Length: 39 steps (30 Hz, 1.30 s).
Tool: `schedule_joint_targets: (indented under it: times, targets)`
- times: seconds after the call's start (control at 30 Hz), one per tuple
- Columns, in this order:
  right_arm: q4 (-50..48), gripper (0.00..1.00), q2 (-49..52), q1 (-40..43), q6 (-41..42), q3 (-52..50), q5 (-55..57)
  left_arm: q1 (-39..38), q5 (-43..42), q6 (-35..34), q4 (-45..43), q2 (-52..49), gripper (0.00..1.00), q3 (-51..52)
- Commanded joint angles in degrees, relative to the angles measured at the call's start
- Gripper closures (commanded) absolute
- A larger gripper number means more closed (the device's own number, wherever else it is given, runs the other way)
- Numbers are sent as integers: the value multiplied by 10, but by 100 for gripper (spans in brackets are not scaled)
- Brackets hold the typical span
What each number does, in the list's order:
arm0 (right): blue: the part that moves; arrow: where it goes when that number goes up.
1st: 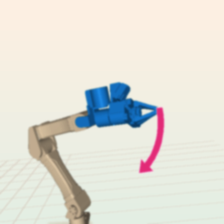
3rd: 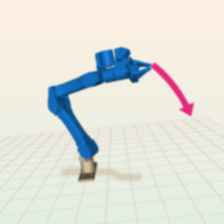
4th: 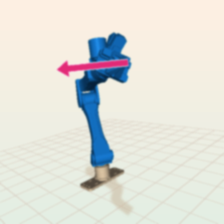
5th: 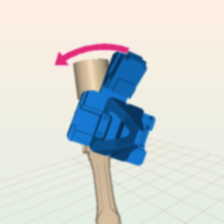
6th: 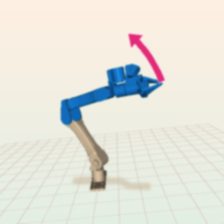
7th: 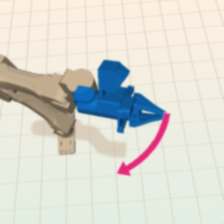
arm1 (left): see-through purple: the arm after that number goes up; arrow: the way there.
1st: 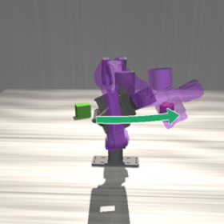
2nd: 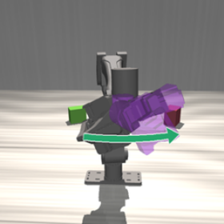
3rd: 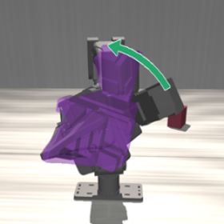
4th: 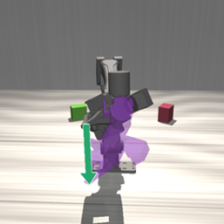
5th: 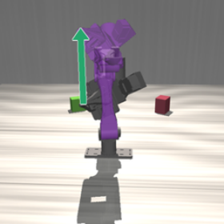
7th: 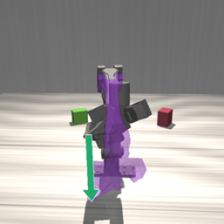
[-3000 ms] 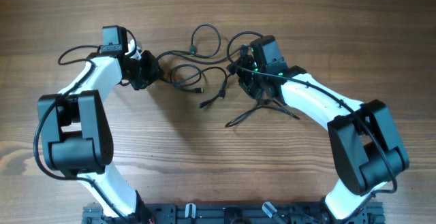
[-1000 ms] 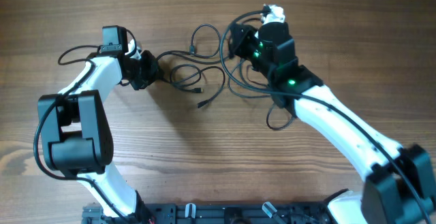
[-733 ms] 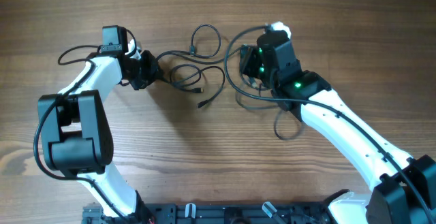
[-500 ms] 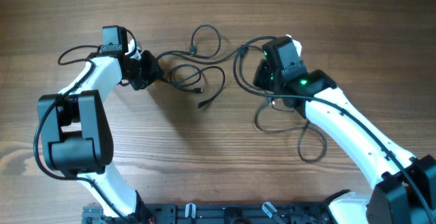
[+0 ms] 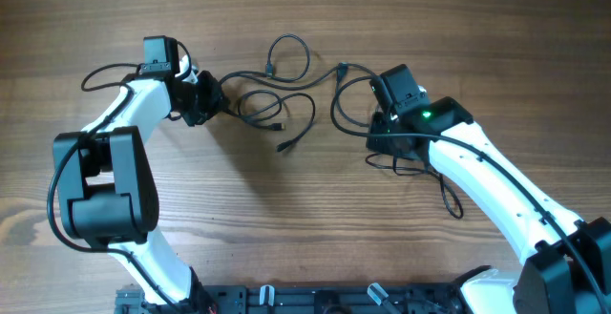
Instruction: Untangle cables
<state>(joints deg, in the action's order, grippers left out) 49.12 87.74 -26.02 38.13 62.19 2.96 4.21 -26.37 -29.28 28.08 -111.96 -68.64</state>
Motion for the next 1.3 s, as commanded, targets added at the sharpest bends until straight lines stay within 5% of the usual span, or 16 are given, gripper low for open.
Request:
schedule_joint_targets:
  times: [0.0, 0.33, 0.6, 0.63, 0.67, 1.1, 1.27]
  targets:
    - [21, 36, -7, 0, -9, 1, -56, 1, 5, -2, -1, 9, 90, -7]
    - [32, 35, 20, 0, -99, 0, -154, 1, 5, -2, -1, 9, 90, -7]
    - [35, 34, 106, -7, -152, 0, -117, 1, 5, -2, -1, 9, 89, -7]
    - [33, 42, 115, -7, -160, 0, -111, 1, 5, -2, -1, 9, 90, -7]
    - [28, 96, 122, -7, -178, 0, -102, 1, 5, -2, -1, 9, 89, -7]
    - [137, 96, 56, 26, -204, 183, -88, 0, 5, -2, -2, 9, 89, -7]
    - [149, 96, 10, 28, -203, 284, 54, 0, 5, -2, -2, 9, 89, -7]
